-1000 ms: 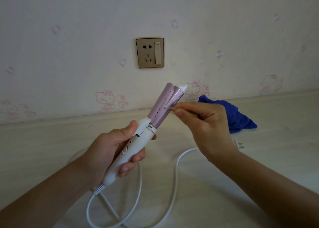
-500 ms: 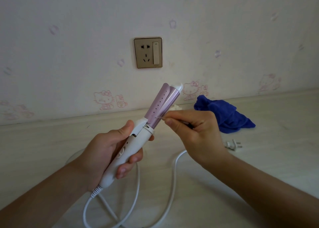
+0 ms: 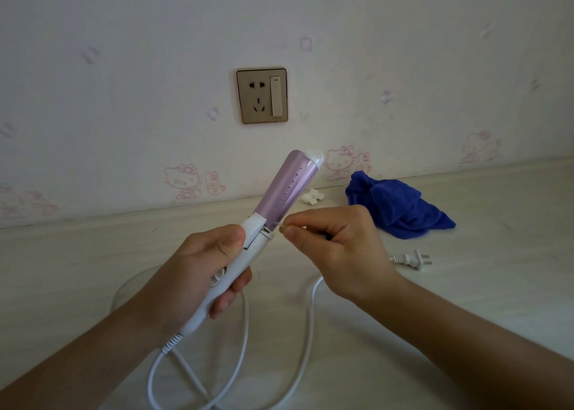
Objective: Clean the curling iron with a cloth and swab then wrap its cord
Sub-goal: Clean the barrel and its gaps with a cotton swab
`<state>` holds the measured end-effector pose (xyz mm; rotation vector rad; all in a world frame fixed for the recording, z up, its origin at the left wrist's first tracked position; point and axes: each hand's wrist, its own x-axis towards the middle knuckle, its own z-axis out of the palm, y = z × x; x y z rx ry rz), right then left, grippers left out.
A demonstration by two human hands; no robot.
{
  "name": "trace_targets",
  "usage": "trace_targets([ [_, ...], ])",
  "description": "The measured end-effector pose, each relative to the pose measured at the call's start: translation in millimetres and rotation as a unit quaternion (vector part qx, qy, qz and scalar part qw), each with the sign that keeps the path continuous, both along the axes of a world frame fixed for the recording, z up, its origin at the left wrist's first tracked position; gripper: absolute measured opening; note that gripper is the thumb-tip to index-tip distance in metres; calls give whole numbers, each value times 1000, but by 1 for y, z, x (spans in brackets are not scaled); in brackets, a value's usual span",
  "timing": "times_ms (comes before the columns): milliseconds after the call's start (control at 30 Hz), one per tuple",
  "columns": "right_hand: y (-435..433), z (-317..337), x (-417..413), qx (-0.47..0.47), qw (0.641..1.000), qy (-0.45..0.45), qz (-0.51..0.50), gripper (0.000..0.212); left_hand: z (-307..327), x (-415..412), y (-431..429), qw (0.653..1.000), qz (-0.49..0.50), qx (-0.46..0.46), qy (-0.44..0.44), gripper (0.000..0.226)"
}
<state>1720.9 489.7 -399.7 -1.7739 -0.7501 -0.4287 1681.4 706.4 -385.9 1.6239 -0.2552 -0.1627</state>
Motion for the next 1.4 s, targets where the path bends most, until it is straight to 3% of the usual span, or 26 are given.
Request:
trace_targets([
  [300, 1, 3, -2, 19, 999, -5, -28, 15, 1, 1, -2, 1000, 0, -1, -29, 40],
  [533, -6, 8, 2, 1, 1000, -14, -21, 16, 3, 0, -1, 1000, -8, -22, -5, 39],
  [733, -15, 12, 11, 64, 995, 15, -73, 17, 2, 0, 1, 1000, -1, -21, 2, 37],
  [867, -1, 7, 0, 4, 1000, -2, -28, 16, 0, 0, -1, 1000, 5, -12, -4, 36],
  [1033, -12, 9, 12, 64, 995, 33, -69, 21, 0, 2, 0, 999, 17, -15, -23, 35],
  [1133, -2, 5, 2, 19, 999, 24, -35, 17, -2, 2, -1, 999, 32, -19, -38, 34],
  [1300, -13, 11, 11, 71, 994, 25, -74, 20, -4, 1, -1, 999, 22, -10, -41, 32],
  [1400, -5, 10, 4, 33, 998, 12, -47, 23, -4, 0, -2, 999, 17, 0, -48, 34],
])
